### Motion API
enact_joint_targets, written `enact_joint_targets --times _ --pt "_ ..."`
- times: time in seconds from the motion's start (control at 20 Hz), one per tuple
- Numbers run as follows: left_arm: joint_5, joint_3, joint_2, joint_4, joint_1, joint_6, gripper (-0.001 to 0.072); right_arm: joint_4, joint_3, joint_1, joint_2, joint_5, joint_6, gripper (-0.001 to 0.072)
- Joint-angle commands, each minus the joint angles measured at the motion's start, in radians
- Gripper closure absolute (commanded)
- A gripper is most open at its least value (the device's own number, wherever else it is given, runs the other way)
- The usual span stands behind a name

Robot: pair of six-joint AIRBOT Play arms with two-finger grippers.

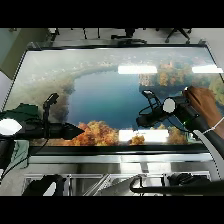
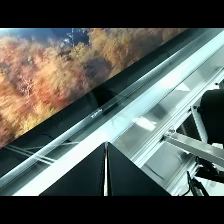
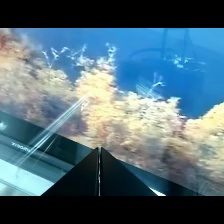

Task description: Fold the shirts.

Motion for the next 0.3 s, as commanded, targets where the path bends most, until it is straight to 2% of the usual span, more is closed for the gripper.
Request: enact_joint_targets --times 0.0,0.25 --pt "0.019 -0.008 0.055 0.001 0.000 -0.001 0.0692 0.013 -0.002 0.002 0.001 -0.001 0.001 0.0689" --pt "0.031 -0.008 0.111 0.001 0.000 -0.001 0.0691 0.013 -0.002 0.002 0.001 -0.001 0.001 0.0690"
